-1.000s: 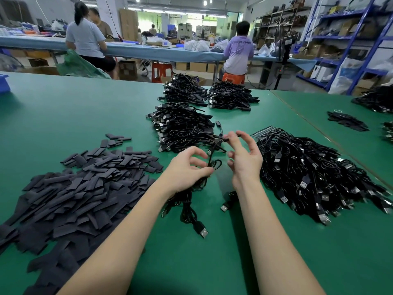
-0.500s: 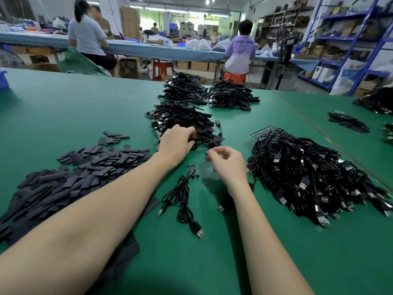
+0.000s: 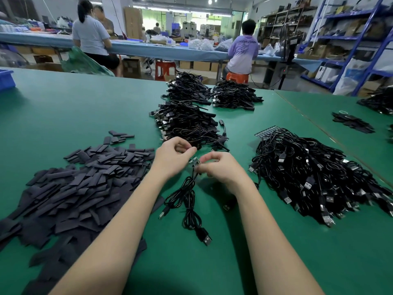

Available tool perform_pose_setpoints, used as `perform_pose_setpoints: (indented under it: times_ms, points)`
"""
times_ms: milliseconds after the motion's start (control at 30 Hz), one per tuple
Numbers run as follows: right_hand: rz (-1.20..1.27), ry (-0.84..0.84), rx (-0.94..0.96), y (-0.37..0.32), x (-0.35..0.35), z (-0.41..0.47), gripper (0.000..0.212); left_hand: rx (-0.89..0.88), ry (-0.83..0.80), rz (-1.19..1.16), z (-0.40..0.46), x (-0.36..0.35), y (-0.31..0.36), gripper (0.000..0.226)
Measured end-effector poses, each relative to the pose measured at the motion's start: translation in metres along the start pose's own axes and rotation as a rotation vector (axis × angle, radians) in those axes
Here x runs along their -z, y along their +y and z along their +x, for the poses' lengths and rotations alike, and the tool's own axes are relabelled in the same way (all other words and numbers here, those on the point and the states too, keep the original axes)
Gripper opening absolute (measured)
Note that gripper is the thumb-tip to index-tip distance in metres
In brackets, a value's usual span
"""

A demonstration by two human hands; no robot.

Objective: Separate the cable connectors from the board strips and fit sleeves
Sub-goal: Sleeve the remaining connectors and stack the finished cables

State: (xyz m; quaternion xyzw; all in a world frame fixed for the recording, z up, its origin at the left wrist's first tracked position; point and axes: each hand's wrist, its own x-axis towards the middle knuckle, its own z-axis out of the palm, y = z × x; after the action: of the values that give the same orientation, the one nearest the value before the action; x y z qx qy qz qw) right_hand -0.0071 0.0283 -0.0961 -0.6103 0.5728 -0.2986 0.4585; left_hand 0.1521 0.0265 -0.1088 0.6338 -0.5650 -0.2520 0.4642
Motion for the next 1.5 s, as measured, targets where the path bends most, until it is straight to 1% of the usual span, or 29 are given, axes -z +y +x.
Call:
perform_pose_setpoints:
  times_ms: [100, 133, 167, 200, 267, 367, 467, 500, 567, 633, 700, 800, 867, 933, 1000, 1033, 1067, 1133, 1233, 1300, 1333, 1400, 1433, 1500]
  points:
    - [0.354, -0.075, -0.015, 0.001, 0.010, -0.003, 0.018, 0.184, -0.235, -0.416, -0.008, 0.004, 0.007, 0.012]
    - [0.441, -0.100, -0.024, 0.001, 0.012, -0.003, 0.018, 0.204, -0.282, -0.537, -0.009, 0.005, 0.009, 0.010]
    - [0.512, -0.122, -0.033, 0.001, 0.013, -0.004, 0.018, 0.206, -0.306, -0.604, -0.010, 0.006, 0.010, 0.007]
    - [0.558, -0.141, -0.034, 0.001, 0.014, -0.005, 0.016, 0.200, -0.315, -0.640, -0.011, 0.007, 0.011, 0.003]
    - [0.570, -0.162, -0.016, 0.001, 0.017, -0.005, 0.009, 0.199, -0.308, -0.667, -0.012, 0.008, 0.010, 0.007]
    - [0.547, -0.148, 0.011, 0.000, 0.018, -0.004, 0.010, 0.249, -0.305, -0.717, -0.013, 0.010, 0.011, 0.015]
    - [0.639, -0.137, 0.003, 0.000, 0.017, -0.003, 0.006, 0.316, -0.334, -0.848, -0.012, 0.013, 0.013, 0.022]
    - [0.663, -0.137, -0.004, 0.000, 0.018, -0.003, 0.008, 0.328, -0.346, -0.863, -0.011, 0.014, 0.012, 0.020]
    - [0.655, -0.159, -0.018, 0.002, 0.019, -0.003, 0.021, 0.337, -0.363, -0.828, -0.012, 0.014, 0.013, 0.017]
    - [0.638, -0.184, -0.026, 0.004, 0.020, -0.004, 0.032, 0.340, -0.373, -0.806, -0.013, 0.014, 0.013, 0.023]
    - [0.670, -0.204, -0.036, 0.005, 0.019, -0.002, 0.033, 0.348, -0.392, -0.800, -0.013, 0.015, 0.014, 0.027]
    - [0.759, -0.241, -0.082, 0.004, 0.016, -0.002, 0.028, 0.349, -0.427, -0.772, -0.014, 0.019, 0.017, 0.021]
    - [0.834, -0.263, -0.135, 0.004, 0.014, -0.003, 0.016, 0.353, -0.440, -0.818, -0.015, 0.018, 0.019, 0.021]
    - [0.988, -0.305, -0.196, 0.004, 0.012, -0.004, 0.011, 0.375, -0.460, -0.943, -0.017, 0.015, 0.020, 0.025]
    - [1.165, -0.357, -0.221, 0.004, 0.010, -0.007, 0.014, 0.405, -0.469, -1.105, -0.017, 0.012, 0.019, 0.032]
    - [1.210, -0.367, -0.215, 0.005, 0.011, -0.008, 0.013, 0.414, -0.466, -1.145, -0.016, 0.011, 0.018, 0.034]
    - [1.210, -0.371, -0.198, 0.006, 0.014, -0.008, 0.012, 0.418, -0.451, -1.131, -0.016, 0.010, 0.017, 0.032]
    - [1.103, -0.383, -0.148, 0.006, 0.021, -0.011, 0.006, 0.421, -0.371, -0.948, -0.016, 0.006, 0.015, 0.023]
    - [0.780, -0.407, -0.003, 0.004, 0.031, -0.015, 0.008, 0.392, -0.235, -0.667, -0.019, -0.004, 0.010, 0.016]
    - [0.651, -0.440, 0.075, 0.003, 0.032, -0.017, 0.011, 0.338, -0.178, -0.558, -0.022, -0.012, 0.008, 0.013]
    - [0.625, -0.480, 0.107, 0.002, 0.032, -0.018, 0.010, 0.312, -0.164, -0.537, -0.023, -0.014, 0.008, 0.012]
    - [0.558, -0.580, 0.168, 0.001, 0.031, -0.022, 0.005, 0.290, -0.159, -0.560, -0.024, -0.017, 0.010, 0.010]
    - [0.509, -0.634, 0.194, 0.001, 0.033, -0.023, 0.006, 0.284, -0.150, -0.579, -0.023, -0.018, 0.010, 0.009]
    - [0.430, -0.728, 0.251, 0.002, 0.037, -0.026, 0.020, 0.259, -0.083, -0.586, -0.020, -0.017, 0.009, 0.008]
